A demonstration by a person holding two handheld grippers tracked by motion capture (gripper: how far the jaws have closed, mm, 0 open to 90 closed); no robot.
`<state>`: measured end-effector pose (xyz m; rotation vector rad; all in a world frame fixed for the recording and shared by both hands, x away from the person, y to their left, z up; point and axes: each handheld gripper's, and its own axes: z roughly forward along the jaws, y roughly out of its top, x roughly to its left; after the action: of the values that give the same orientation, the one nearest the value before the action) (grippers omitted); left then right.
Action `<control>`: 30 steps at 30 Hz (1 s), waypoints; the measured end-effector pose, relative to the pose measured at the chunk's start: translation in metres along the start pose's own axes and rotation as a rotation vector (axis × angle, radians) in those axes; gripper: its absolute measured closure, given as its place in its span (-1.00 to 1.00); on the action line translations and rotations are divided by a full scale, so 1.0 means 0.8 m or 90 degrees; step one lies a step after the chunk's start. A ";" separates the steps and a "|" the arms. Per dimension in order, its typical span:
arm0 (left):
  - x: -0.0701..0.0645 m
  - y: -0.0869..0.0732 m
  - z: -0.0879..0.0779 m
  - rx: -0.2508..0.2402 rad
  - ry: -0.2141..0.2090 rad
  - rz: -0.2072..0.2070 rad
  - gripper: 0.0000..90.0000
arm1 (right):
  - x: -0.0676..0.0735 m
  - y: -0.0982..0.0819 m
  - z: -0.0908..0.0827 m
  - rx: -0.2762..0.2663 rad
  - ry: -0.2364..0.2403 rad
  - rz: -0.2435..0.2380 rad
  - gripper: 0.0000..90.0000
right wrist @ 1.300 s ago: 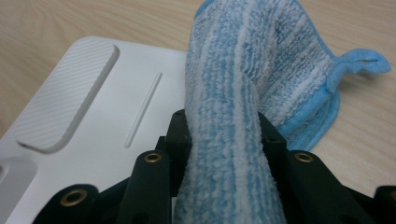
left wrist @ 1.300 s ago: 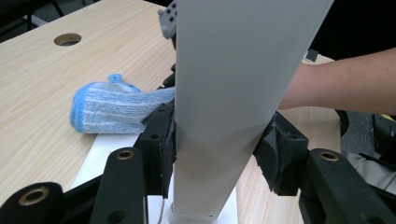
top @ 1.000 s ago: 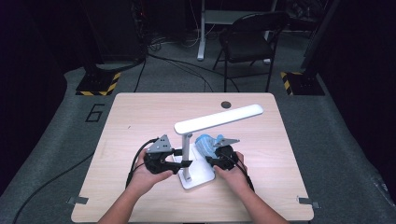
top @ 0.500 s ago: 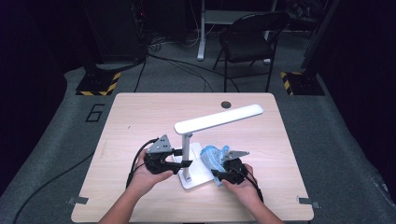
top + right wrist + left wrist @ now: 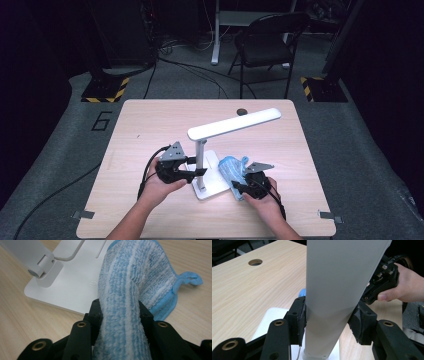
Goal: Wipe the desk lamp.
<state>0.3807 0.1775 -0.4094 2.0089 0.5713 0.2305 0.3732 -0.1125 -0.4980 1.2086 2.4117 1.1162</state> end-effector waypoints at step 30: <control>0.019 0.013 0.021 -0.012 0.045 -0.034 0.13 | -0.014 0.003 -0.008 -0.018 -0.048 0.011 0.42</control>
<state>0.4041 0.1677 -0.4101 1.9711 0.6648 0.2737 0.3789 -0.1234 -0.4933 1.2426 2.3263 1.0869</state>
